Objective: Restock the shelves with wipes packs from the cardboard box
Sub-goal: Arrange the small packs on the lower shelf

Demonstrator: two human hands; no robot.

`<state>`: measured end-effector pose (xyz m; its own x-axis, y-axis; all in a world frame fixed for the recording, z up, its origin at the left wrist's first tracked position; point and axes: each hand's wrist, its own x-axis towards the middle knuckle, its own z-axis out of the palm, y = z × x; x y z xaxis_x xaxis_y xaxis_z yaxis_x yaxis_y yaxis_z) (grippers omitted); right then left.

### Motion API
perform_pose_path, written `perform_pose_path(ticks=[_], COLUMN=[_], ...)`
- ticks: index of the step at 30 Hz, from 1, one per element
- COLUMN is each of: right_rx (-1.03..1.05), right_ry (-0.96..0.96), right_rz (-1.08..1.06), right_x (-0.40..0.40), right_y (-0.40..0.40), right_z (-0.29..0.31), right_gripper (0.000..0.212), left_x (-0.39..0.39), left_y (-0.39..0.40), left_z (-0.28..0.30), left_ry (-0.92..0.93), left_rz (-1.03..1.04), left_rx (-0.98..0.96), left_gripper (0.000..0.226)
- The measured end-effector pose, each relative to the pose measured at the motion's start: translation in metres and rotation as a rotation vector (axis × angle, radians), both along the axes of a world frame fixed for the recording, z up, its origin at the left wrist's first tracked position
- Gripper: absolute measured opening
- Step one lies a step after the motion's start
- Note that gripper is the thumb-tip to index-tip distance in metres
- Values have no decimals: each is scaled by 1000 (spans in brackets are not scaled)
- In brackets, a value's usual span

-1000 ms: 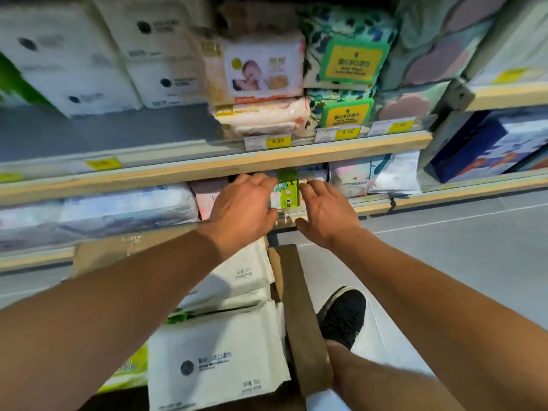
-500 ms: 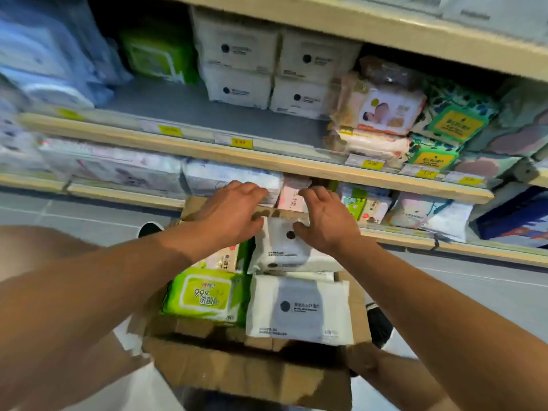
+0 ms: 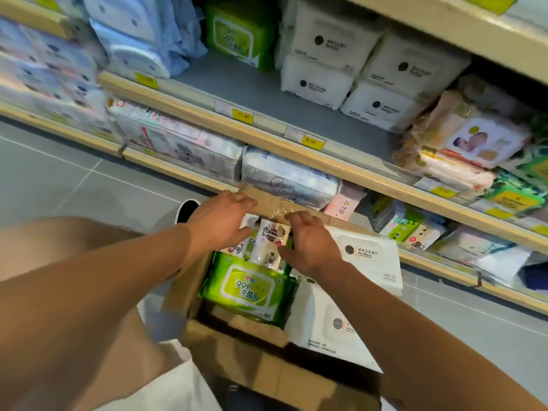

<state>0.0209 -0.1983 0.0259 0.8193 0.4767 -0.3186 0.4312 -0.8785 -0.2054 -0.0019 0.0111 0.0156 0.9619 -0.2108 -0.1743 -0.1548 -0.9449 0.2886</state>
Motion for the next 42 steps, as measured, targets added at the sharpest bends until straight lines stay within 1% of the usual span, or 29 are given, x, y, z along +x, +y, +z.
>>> perform_pose_path(ticks=[3,7,12,15,18,20,22,24,28,30,32,35,37,39,42], right_rx=[-30,-125,-211,-262,-297,-315,-346,-364,-271,-192,-141,-138,-123,-88,-5], right_ry=[42,93,113,74,-12,-23,-43,-89,-115,-74,-22,5,-2,-19,-100], right_rz=[-15,-10,-68,-112,-106,-116,-101,-58,-35,-46,-52,-24,-20,-30,-41], right_x=[2,12,21,20,18,19,21,22,19,18,16,11,7,3,1], right_y=[12,24,35,39,43,45,46,46,42,40,39,37,35,32,25], right_z=[-23,-52,-86,-102,-114,-118,-116,-112,-97,-86,-74,-62,-56,-50,-32], right_gripper=[69,61,72,74,77,78,72,62,43,40,36,33,28,23,19], left_x=[4,17,33,37,33,30,27,28,33,32,29,22,16,8,-2], left_y=[13,22,19,17,16,14,12,11,10,9,9,15,19,22,27], left_z=[-23,-59,-93,-110,-121,-126,-129,-126,-116,-110,-104,-92,-82,-70,-48], left_ry=[43,127,156,134,84,60,59,69,56,61,91,93,76,76,14], left_rz=[11,23,-27,-21,-18,-11,5,13,8,2,18,84,121,146,189], left_rx=[48,118,185,184,233,263,263,260,258,253,202,87,29,3,-39], left_gripper=[63,70,82,86,94,96,97,97,73,72,70,53,38,27,26])
